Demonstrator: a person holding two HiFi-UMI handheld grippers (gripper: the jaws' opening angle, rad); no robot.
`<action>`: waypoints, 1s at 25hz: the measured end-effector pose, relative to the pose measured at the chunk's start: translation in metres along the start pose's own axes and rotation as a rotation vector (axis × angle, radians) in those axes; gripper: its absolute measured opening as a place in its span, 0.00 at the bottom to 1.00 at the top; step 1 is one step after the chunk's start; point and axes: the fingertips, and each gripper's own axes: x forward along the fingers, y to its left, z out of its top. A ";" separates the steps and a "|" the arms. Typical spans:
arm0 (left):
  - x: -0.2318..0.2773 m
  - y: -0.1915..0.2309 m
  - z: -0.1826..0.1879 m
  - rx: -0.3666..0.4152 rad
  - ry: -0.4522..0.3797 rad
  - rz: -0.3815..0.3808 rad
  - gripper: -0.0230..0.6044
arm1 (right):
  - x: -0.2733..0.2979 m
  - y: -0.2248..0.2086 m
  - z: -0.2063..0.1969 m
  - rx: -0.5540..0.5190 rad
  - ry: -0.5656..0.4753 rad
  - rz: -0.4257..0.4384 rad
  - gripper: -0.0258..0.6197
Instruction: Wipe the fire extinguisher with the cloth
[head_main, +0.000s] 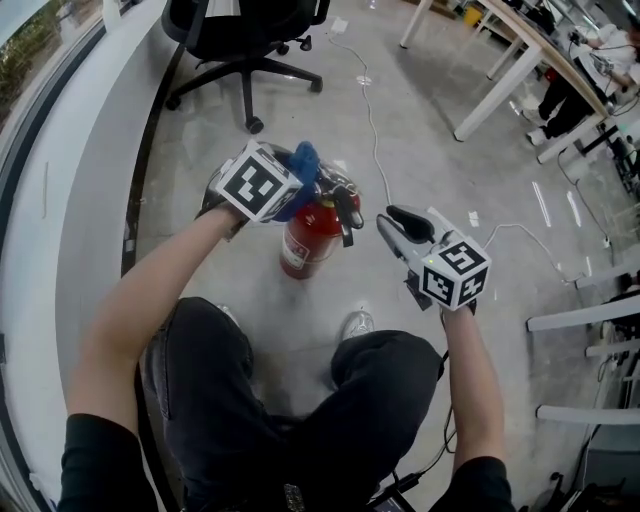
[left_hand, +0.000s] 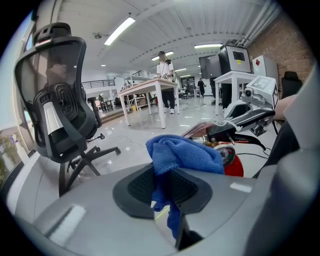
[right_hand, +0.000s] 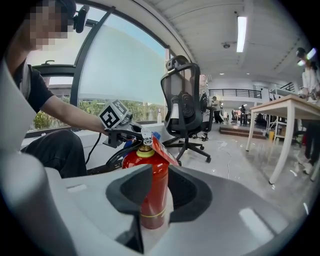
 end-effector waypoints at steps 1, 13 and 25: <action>-0.001 -0.001 -0.003 -0.011 0.003 0.002 0.13 | 0.000 0.002 0.001 -0.002 0.001 0.000 0.19; -0.040 -0.032 -0.028 -0.026 0.040 0.061 0.13 | -0.011 0.031 0.010 -0.026 -0.006 0.031 0.19; -0.048 -0.107 -0.017 -0.105 0.001 0.014 0.13 | -0.027 0.054 0.009 -0.030 -0.026 0.064 0.19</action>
